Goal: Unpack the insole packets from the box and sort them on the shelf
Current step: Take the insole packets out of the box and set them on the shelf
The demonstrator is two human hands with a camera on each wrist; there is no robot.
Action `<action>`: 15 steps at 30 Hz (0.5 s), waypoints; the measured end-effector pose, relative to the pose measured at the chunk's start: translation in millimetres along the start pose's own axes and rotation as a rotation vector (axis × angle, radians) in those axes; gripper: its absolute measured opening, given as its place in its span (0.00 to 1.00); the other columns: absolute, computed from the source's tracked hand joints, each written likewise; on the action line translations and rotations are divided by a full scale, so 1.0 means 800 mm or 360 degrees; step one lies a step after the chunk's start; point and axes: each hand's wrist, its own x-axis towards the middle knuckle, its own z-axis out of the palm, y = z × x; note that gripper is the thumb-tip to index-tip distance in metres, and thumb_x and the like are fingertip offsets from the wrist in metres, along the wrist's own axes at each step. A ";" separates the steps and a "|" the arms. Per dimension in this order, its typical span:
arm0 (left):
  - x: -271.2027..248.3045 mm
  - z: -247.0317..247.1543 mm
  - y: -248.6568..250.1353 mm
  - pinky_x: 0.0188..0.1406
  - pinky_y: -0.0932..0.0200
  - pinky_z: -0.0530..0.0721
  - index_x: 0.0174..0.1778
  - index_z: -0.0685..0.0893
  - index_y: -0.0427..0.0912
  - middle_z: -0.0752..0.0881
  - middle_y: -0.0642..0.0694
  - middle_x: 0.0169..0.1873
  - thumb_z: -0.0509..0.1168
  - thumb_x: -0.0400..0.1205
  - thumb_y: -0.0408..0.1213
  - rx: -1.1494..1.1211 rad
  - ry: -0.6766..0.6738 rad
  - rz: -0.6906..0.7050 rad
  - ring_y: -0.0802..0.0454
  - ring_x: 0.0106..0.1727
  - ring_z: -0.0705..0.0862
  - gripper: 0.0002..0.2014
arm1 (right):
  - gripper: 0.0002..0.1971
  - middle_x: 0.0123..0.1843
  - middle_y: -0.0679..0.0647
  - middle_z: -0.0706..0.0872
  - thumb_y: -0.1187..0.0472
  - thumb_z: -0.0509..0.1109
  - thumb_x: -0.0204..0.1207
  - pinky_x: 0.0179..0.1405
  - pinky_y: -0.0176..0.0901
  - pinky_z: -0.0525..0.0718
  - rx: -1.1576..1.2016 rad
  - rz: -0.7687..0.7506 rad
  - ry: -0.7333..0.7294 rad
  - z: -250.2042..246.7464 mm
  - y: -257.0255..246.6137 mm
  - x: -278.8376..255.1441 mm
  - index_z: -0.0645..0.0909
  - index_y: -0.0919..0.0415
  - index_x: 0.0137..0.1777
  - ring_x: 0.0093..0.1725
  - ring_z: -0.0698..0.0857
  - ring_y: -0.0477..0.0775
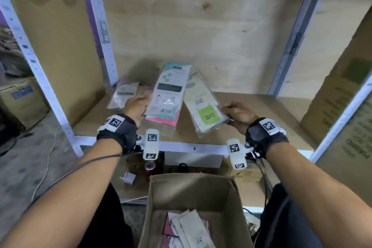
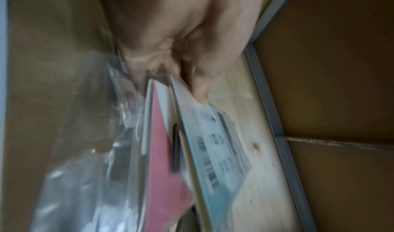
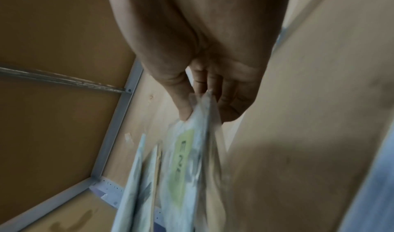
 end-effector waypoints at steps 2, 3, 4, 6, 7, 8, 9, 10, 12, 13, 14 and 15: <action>0.021 -0.005 -0.008 0.58 0.45 0.89 0.55 0.89 0.34 0.91 0.37 0.53 0.69 0.85 0.34 0.0010 0.0146 -0.0031 0.42 0.50 0.91 0.08 | 0.13 0.40 0.60 0.84 0.70 0.71 0.79 0.40 0.49 0.84 0.0125 0.0053 0.0009 0.021 0.006 0.021 0.72 0.58 0.37 0.40 0.85 0.59; 0.033 -0.011 -0.010 0.62 0.42 0.87 0.59 0.88 0.32 0.90 0.35 0.56 0.69 0.85 0.33 -0.0003 0.0217 -0.0041 0.40 0.54 0.90 0.10 | 0.13 0.42 0.62 0.83 0.70 0.71 0.80 0.44 0.51 0.84 0.0184 0.0073 -0.0004 0.032 0.008 0.031 0.72 0.59 0.37 0.42 0.84 0.61; 0.045 -0.019 -0.011 0.63 0.42 0.86 0.61 0.87 0.31 0.89 0.35 0.57 0.68 0.85 0.32 -0.0029 0.0269 -0.0050 0.39 0.56 0.89 0.11 | 0.13 0.44 0.65 0.83 0.71 0.70 0.80 0.47 0.53 0.83 0.0231 0.0088 -0.0019 0.043 0.009 0.042 0.71 0.59 0.37 0.45 0.83 0.63; 0.071 -0.037 -0.011 0.55 0.44 0.85 0.53 0.87 0.31 0.87 0.33 0.53 0.67 0.85 0.30 -0.0034 0.0313 -0.0058 0.40 0.52 0.87 0.07 | 0.12 0.49 0.68 0.82 0.72 0.69 0.80 0.50 0.55 0.83 0.0304 0.0116 -0.0037 0.067 0.009 0.063 0.71 0.61 0.38 0.51 0.82 0.66; 0.084 -0.047 -0.009 0.48 0.45 0.84 0.45 0.86 0.33 0.86 0.33 0.51 0.66 0.86 0.30 -0.0021 0.0342 -0.0060 0.42 0.48 0.86 0.06 | 0.11 0.52 0.69 0.81 0.72 0.68 0.81 0.51 0.55 0.83 0.0346 0.0125 -0.0055 0.080 0.009 0.073 0.71 0.62 0.40 0.54 0.81 0.66; 0.098 -0.057 -0.007 0.43 0.48 0.84 0.41 0.85 0.36 0.87 0.34 0.48 0.66 0.85 0.31 -0.0011 0.0395 -0.0060 0.43 0.42 0.87 0.08 | 0.10 0.54 0.70 0.81 0.73 0.68 0.81 0.52 0.55 0.83 0.0384 0.0137 -0.0089 0.092 0.008 0.083 0.72 0.62 0.41 0.55 0.81 0.67; 0.111 -0.067 -0.005 0.40 0.49 0.86 0.41 0.85 0.36 0.88 0.34 0.46 0.68 0.85 0.32 0.0005 0.0464 -0.0066 0.45 0.39 0.88 0.07 | 0.08 0.54 0.71 0.81 0.73 0.66 0.81 0.53 0.55 0.83 0.0424 0.0147 -0.0132 0.106 0.007 0.093 0.74 0.64 0.43 0.55 0.82 0.68; 0.126 -0.079 -0.004 0.41 0.47 0.89 0.44 0.87 0.34 0.90 0.34 0.47 0.70 0.84 0.34 0.0033 0.0526 -0.0079 0.45 0.39 0.90 0.06 | 0.05 0.53 0.71 0.82 0.73 0.65 0.82 0.53 0.55 0.84 0.0438 0.0157 -0.0179 0.120 0.007 0.102 0.76 0.66 0.45 0.53 0.83 0.68; 0.156 -0.106 -0.005 0.57 0.37 0.87 0.58 0.87 0.30 0.90 0.32 0.57 0.71 0.83 0.38 0.0124 0.0567 -0.0147 0.43 0.52 0.90 0.14 | 0.05 0.57 0.73 0.83 0.73 0.64 0.83 0.55 0.56 0.84 0.0463 0.0198 -0.0239 0.148 0.007 0.122 0.79 0.74 0.55 0.52 0.83 0.68; 0.168 -0.120 -0.006 0.64 0.37 0.84 0.65 0.85 0.31 0.87 0.32 0.63 0.69 0.84 0.41 0.0212 0.0535 -0.0180 0.43 0.58 0.88 0.18 | 0.11 0.61 0.75 0.82 0.73 0.64 0.83 0.57 0.57 0.83 0.0475 0.0219 -0.0245 0.162 0.010 0.134 0.77 0.77 0.63 0.54 0.83 0.69; 0.179 -0.131 -0.008 0.69 0.39 0.83 0.71 0.82 0.33 0.84 0.32 0.68 0.66 0.86 0.43 0.0322 0.0490 -0.0208 0.44 0.62 0.85 0.21 | 0.15 0.64 0.75 0.81 0.73 0.64 0.83 0.58 0.57 0.83 0.0486 0.0245 -0.0245 0.176 0.014 0.145 0.75 0.78 0.68 0.55 0.83 0.68; 0.189 -0.142 -0.012 0.71 0.43 0.81 0.75 0.79 0.34 0.81 0.33 0.72 0.63 0.87 0.44 0.0411 0.0464 -0.0224 0.43 0.65 0.83 0.23 | 0.16 0.64 0.74 0.81 0.73 0.63 0.84 0.55 0.55 0.84 0.0494 0.0268 -0.0250 0.189 0.016 0.154 0.74 0.78 0.69 0.53 0.84 0.67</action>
